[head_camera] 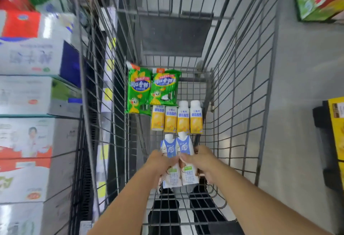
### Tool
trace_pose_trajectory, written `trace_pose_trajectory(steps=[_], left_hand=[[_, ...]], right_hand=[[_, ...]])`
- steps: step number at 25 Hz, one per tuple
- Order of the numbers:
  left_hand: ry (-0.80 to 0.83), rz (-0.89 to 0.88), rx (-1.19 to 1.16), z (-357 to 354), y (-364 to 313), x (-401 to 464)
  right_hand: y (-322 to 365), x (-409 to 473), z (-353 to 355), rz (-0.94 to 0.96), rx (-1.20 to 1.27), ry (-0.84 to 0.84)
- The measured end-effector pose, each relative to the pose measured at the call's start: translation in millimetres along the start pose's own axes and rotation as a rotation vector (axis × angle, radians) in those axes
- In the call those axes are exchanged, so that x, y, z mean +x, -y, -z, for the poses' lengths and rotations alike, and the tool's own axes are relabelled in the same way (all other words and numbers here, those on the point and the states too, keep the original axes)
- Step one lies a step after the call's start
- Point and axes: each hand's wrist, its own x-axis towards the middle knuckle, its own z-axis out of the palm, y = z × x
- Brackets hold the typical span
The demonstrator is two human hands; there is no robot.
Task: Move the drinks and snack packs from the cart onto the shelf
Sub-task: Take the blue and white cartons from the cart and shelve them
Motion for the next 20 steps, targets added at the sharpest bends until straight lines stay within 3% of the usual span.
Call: trace_pose_trajectory(steps=[7, 12, 16, 20], left_hand=[[-0.051, -0.398, -0.132, 54.9, -115.2, -177.0], [-0.226, -0.688, -0.221, 95.4, -165.2, -308.6], [-0.398, -0.878, -0.319, 106.8, -161.6, -418.7], [-0.582, -0.998, -0.469, 114.8, -112.7, -509.2]], right_hand=[[142.7, -161.6, 20.5, 0.448, 0.024, 0.019], [243.7, -300.8, 26.5, 0.786, -0.132, 0.016], [273.4, -389.4, 18.7, 1.024, -0.246, 0.109], [266.6, -464.8, -9.9, 1.212, -0.366, 0.278]])
